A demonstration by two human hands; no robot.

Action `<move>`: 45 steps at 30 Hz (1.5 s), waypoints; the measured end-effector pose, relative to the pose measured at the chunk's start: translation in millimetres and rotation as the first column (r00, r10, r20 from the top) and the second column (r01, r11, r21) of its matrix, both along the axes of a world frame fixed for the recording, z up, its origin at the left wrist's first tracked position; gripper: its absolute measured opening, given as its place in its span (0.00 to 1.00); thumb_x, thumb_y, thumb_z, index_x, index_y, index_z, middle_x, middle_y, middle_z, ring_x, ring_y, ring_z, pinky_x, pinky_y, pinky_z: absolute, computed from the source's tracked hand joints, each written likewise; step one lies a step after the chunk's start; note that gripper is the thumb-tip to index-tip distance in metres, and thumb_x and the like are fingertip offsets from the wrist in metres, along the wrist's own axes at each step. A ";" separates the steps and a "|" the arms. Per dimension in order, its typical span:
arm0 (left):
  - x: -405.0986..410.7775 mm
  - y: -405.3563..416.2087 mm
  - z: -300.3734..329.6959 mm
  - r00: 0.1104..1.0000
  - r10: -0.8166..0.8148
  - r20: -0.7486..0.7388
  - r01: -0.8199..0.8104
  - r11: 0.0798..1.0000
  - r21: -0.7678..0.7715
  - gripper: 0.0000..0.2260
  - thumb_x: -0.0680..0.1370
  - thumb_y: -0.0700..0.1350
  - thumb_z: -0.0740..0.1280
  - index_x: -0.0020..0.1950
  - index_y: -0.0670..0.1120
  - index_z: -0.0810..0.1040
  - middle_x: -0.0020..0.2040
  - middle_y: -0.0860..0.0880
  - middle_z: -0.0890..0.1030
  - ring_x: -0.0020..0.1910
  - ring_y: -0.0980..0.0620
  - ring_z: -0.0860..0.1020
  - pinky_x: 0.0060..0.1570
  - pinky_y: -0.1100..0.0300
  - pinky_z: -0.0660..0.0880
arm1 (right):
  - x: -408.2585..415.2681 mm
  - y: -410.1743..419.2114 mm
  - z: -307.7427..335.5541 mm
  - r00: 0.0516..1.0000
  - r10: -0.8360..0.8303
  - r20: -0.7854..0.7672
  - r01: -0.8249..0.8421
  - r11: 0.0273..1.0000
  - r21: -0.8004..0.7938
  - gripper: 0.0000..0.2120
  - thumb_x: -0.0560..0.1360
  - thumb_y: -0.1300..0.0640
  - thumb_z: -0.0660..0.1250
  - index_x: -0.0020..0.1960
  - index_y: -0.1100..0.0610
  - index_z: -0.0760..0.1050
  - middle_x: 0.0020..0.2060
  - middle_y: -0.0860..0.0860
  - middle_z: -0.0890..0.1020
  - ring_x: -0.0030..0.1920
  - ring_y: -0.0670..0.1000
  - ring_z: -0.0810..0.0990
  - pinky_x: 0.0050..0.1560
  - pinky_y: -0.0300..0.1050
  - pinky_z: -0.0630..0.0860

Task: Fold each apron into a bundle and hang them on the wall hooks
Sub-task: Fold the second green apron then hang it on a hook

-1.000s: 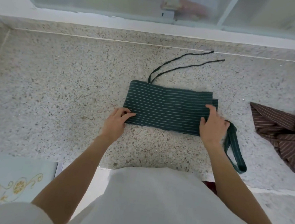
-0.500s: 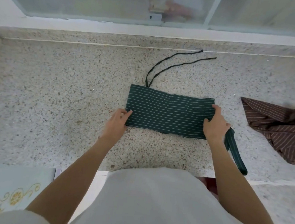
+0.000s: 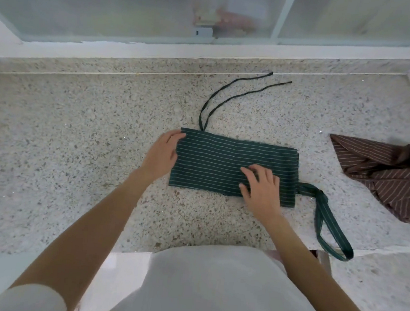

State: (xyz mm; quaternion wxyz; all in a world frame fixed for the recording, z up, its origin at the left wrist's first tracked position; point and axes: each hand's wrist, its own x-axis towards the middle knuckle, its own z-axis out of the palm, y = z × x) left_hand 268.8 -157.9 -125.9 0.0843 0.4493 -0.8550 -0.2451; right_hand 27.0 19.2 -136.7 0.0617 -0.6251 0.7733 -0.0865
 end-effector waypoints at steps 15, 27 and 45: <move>0.1 37.8 -10.3 0.890 -0.416 0.187 0.402 0.909 0.108 0.23 0.74 0.41 0.68 0.69 0.45 0.70 0.65 0.45 0.67 0.56 0.52 0.71 0.55 0.62 0.72 | -43.4 -26.5 3.5 0.977 -0.016 -0.212 0.060 0.977 0.203 0.24 0.73 0.64 0.66 0.68 0.53 0.71 0.62 0.57 0.73 0.63 0.60 0.69 0.62 0.56 0.66; -24.9 51.9 46.3 0.927 -0.328 -0.183 0.242 0.894 -0.378 0.09 0.77 0.44 0.61 0.50 0.45 0.79 0.45 0.48 0.78 0.44 0.51 0.76 0.48 0.59 0.72 | -42.0 1.3 -1.8 0.973 -0.029 0.230 -0.018 0.979 0.201 0.26 0.73 0.57 0.68 0.69 0.58 0.66 0.66 0.54 0.71 0.69 0.57 0.66 0.71 0.48 0.58; -207.8 -75.2 43.1 0.965 0.081 -0.248 0.005 0.945 0.327 0.08 0.74 0.48 0.70 0.52 0.48 0.83 0.50 0.52 0.83 0.44 0.62 0.76 0.44 0.79 0.66 | -52.4 -8.5 8.0 0.430 -0.733 0.528 0.715 0.633 0.296 0.09 0.76 0.51 0.67 0.48 0.57 0.74 0.39 0.50 0.80 0.38 0.49 0.77 0.33 0.39 0.67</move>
